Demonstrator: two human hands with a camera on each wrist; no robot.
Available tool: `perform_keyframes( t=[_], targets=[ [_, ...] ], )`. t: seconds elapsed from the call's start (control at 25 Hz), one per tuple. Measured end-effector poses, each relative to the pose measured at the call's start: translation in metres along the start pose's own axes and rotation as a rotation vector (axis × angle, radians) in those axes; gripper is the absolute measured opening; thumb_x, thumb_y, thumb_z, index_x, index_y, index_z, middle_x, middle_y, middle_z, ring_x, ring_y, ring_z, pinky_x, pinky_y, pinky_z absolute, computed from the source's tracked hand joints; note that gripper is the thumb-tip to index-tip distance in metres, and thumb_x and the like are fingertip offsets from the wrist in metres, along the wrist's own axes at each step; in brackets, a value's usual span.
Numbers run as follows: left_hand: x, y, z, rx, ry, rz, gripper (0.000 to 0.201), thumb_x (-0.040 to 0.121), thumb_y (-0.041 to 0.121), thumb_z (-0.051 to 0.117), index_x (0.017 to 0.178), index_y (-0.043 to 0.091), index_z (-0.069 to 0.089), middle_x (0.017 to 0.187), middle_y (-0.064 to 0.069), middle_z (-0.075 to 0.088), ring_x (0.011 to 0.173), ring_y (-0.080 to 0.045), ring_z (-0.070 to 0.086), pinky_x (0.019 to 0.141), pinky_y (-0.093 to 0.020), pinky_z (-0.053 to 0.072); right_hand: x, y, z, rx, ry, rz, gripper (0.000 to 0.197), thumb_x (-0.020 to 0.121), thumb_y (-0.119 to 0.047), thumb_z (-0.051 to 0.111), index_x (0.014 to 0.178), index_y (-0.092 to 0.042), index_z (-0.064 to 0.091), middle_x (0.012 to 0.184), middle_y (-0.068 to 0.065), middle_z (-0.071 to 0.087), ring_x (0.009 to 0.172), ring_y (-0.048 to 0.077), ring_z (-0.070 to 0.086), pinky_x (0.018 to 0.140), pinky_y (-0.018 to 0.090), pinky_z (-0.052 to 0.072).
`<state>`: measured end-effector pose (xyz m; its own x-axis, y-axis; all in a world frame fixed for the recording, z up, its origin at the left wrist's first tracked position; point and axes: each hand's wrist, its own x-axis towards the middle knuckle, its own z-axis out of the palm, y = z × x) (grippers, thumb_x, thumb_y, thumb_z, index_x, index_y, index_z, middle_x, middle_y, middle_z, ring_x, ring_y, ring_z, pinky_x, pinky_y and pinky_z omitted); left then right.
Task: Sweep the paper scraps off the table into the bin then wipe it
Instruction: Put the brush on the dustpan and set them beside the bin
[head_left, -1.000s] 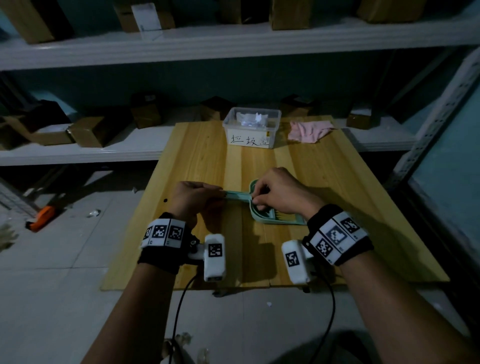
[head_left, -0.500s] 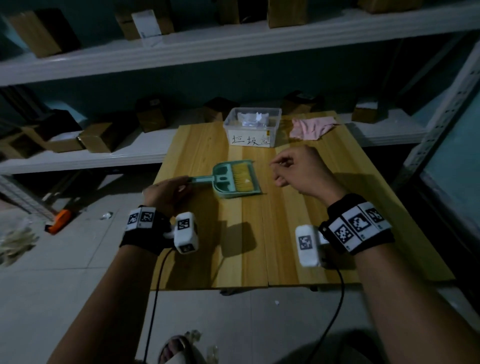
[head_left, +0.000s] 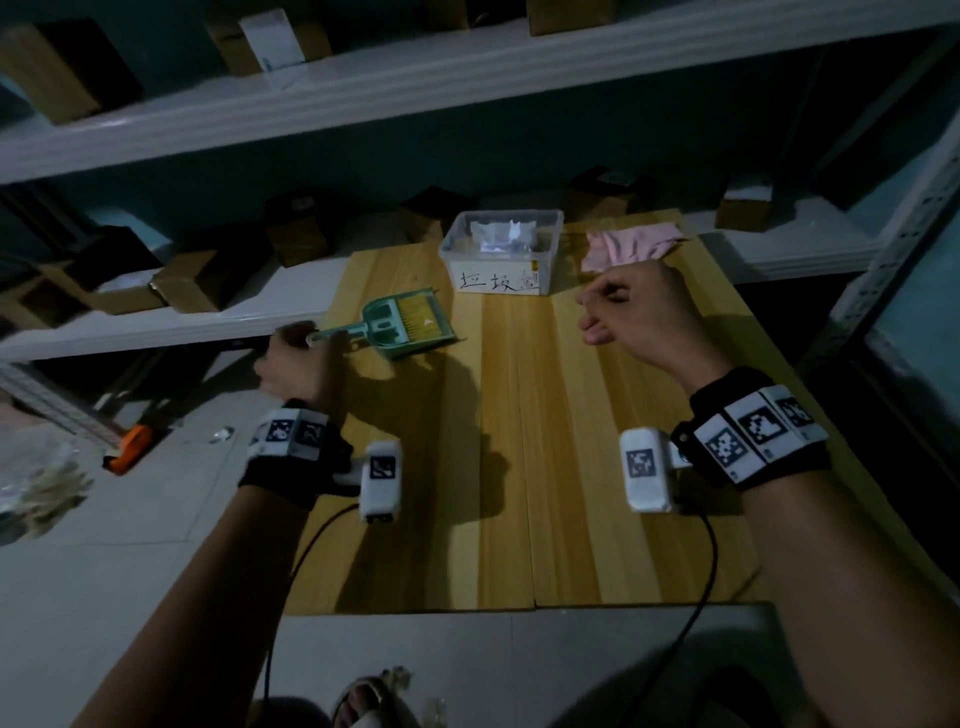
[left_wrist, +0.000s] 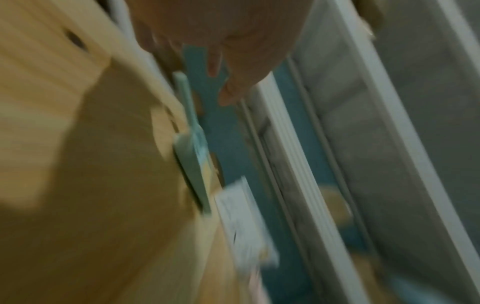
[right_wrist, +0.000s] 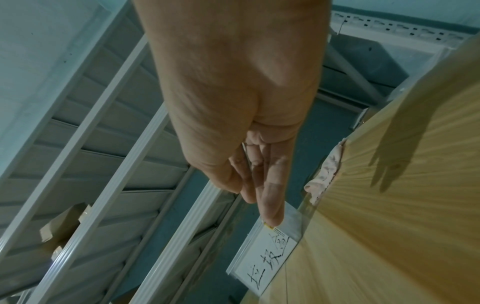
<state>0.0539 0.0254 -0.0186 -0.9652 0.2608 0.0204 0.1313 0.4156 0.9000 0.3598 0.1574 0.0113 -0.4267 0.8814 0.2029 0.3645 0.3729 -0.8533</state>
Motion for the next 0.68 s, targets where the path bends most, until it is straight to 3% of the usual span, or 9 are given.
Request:
perform_keyframes(
  t=[0.08,0.16,0.24,0.32,0.4,0.68],
  targets=[
    [-0.012,0.008,0.021,0.178,-0.16,0.097,0.056,0.075,0.048,0.075,0.126,0.035,0.057,0.146,-0.006,0.036,0.133,-0.031,0.037,0.106,-0.051,0.042,0.009,0.001,0.001,0.049,-0.004,0.013,0.01,0.096,-0.013,0.059,0.097,-0.013,0.069,0.08,0.004,0.072,0.066,0.011,0.071,0.068,0.026,0.061],
    [-0.021,0.013,0.044,0.297,-0.492,0.111,0.084,0.063,0.071,0.07,0.138,0.044,0.043,0.155,0.0,0.017,0.138,-0.035,0.031,0.106,-0.054,0.04,0.016,0.001,0.001,0.108,-0.006,0.029,0.01,0.096,-0.013,0.059,0.096,-0.014,0.069,0.079,0.005,0.072,0.065,0.012,0.072,0.067,0.026,0.061],
    [-0.014,0.013,0.063,0.463,-0.639,0.084,0.093,0.072,0.07,0.066,0.15,0.042,0.025,0.162,-0.003,-0.007,0.144,-0.042,0.019,0.113,-0.058,0.031,0.022,0.004,0.0,0.129,-0.009,0.03,0.01,0.096,-0.013,0.059,0.096,-0.014,0.069,0.078,0.006,0.072,0.065,0.014,0.073,0.068,0.029,0.061],
    [0.0,0.018,0.075,0.61,-0.597,0.108,0.091,0.087,0.06,0.06,0.157,0.03,0.01,0.161,-0.008,-0.021,0.147,-0.044,0.0,0.118,-0.059,0.018,0.028,0.009,-0.002,0.132,-0.008,0.04,0.01,0.095,-0.013,0.06,0.097,-0.013,0.07,0.077,0.006,0.072,0.064,0.015,0.072,0.069,0.032,0.062],
    [0.013,0.025,0.083,0.667,-0.544,0.147,0.095,0.088,0.059,0.058,0.158,0.023,0.005,0.161,-0.011,-0.023,0.147,-0.044,-0.009,0.119,-0.059,0.011,0.035,0.017,-0.003,0.132,-0.002,0.061,0.011,0.095,-0.013,0.06,0.099,-0.012,0.07,0.077,0.006,0.072,0.064,0.015,0.073,0.07,0.034,0.062],
    [0.046,0.041,0.121,0.697,-0.42,0.178,0.098,0.084,0.061,0.062,0.157,0.02,0.01,0.163,-0.014,-0.011,0.147,-0.045,0.004,0.119,-0.058,0.014,0.048,0.025,-0.005,0.124,-0.014,0.084,0.012,0.096,-0.017,0.059,0.102,-0.012,0.069,0.078,0.005,0.073,0.065,0.014,0.073,0.065,0.026,0.06]
  ],
)
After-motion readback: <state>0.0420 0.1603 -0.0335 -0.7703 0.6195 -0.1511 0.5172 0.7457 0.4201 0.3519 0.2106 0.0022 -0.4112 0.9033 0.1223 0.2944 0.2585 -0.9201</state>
